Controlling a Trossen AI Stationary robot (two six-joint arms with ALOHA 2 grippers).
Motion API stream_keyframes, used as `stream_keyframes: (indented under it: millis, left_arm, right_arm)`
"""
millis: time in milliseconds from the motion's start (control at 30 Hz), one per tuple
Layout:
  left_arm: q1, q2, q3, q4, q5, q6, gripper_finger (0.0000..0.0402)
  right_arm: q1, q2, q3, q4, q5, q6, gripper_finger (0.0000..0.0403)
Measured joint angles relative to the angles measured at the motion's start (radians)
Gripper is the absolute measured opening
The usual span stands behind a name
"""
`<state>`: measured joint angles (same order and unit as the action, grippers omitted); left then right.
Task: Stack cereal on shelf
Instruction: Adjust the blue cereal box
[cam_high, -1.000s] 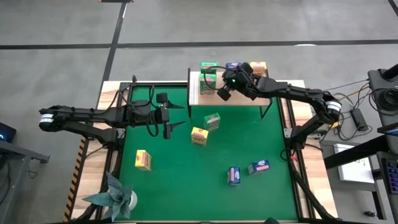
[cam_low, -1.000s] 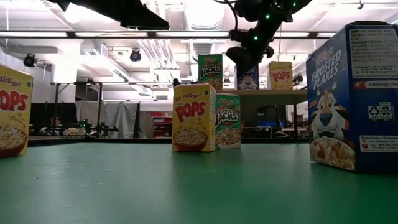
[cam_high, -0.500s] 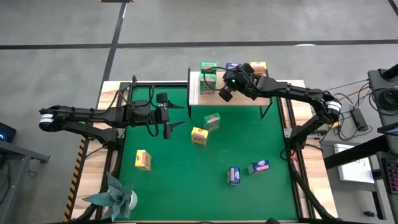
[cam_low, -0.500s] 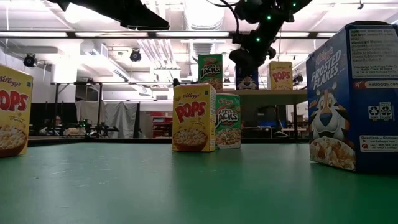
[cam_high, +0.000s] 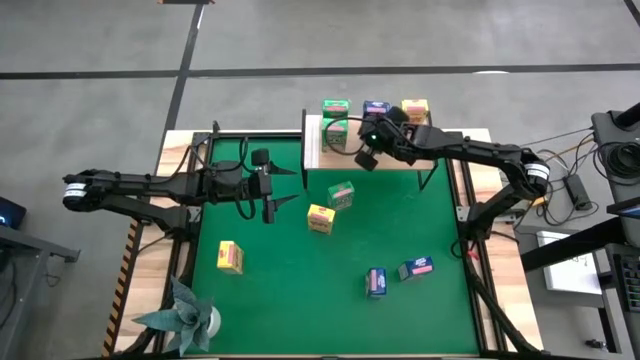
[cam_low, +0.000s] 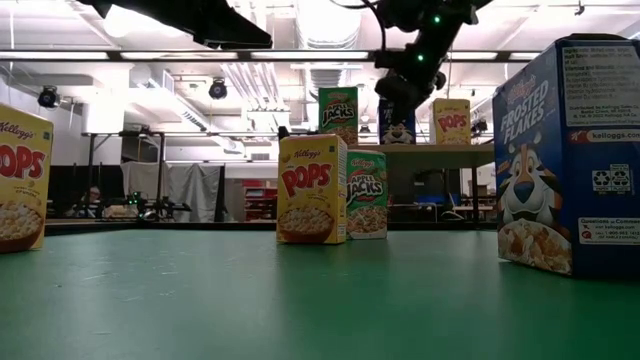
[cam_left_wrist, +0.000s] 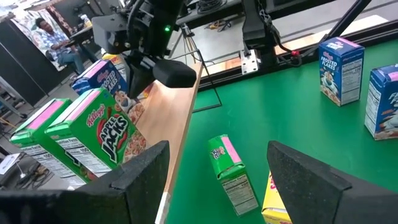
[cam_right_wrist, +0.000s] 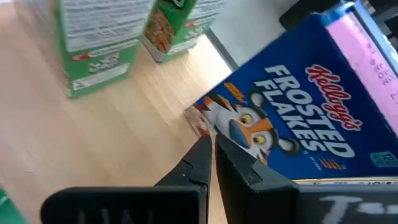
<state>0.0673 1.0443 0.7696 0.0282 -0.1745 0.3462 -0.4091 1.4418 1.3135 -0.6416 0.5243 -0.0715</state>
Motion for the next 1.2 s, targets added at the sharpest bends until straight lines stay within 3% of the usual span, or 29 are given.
stream_keyframes:
  millis: [467,667,1200]
  left_arm:
    - [0.0,0.0,0.0,0.001,0.0,-0.015,0.0254]
    - [0.0,0.0,0.0,0.001,0.0,-0.015,0.0254]
    - [0.0,0.0,0.0,0.001,0.0,-0.015,0.0254]
  right_arm:
    - [-0.076,0.0,-0.004,0.003,-0.003,-0.042,0.0012]
    - [-0.076,0.012,-0.006,0.026,-0.083,-0.018,0.0012]
    - [-0.076,0.072,-0.008,0.056,-0.027,-0.072,0.0012]
